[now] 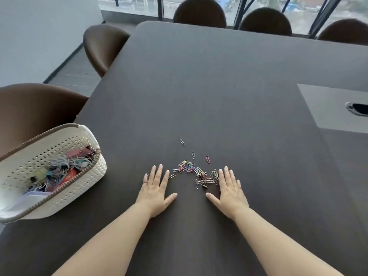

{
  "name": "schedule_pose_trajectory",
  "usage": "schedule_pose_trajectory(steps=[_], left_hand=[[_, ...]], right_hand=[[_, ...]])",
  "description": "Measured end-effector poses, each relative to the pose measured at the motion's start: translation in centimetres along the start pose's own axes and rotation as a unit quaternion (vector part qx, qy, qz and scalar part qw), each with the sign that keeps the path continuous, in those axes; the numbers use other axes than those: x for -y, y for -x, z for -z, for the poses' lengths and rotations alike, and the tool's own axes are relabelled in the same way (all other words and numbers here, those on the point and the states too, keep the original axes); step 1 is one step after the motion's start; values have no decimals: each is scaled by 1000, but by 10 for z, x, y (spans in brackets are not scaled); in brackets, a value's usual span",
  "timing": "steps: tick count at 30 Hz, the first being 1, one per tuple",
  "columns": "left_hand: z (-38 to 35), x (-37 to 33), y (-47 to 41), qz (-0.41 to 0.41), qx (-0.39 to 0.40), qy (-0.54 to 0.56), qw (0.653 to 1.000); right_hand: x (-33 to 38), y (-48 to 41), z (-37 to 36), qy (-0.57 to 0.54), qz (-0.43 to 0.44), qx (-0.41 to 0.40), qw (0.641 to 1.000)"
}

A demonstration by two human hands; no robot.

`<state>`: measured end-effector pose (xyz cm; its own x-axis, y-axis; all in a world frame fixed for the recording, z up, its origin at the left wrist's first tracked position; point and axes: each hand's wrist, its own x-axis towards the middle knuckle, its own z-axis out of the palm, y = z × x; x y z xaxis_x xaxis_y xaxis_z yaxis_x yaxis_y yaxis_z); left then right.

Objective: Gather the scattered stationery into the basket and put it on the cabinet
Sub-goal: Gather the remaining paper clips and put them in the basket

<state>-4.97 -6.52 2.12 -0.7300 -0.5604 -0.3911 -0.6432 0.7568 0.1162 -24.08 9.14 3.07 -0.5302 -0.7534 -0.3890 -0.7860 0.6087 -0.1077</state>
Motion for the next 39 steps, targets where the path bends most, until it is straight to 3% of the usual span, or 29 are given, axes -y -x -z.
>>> schedule_pose_trajectory(steps=[8,14,20,23,26,29,39], left_hand=[[0,-7,-26,-51,-32,21,998],[21,-5,-79,-97,-34,-15,995],[37,-4,-130,-133,-52,-67,987],[39,-2,-136,-172,-138,-33,975],[24,2,-135,-216,-263,19,940],[17,1,-132,-244,-304,39,920],[16,-5,-126,-203,-320,7,925]], right_hand=[[21,-41,-3,-5,105,-17,994],[19,-84,12,14,123,-44,991],[7,-112,17,4,133,-157,979],[4,-114,10,-38,160,-232,959],[3,-113,4,-52,193,-290,936],[5,-114,0,-46,213,-330,919],[11,-108,6,-24,189,-273,943]])
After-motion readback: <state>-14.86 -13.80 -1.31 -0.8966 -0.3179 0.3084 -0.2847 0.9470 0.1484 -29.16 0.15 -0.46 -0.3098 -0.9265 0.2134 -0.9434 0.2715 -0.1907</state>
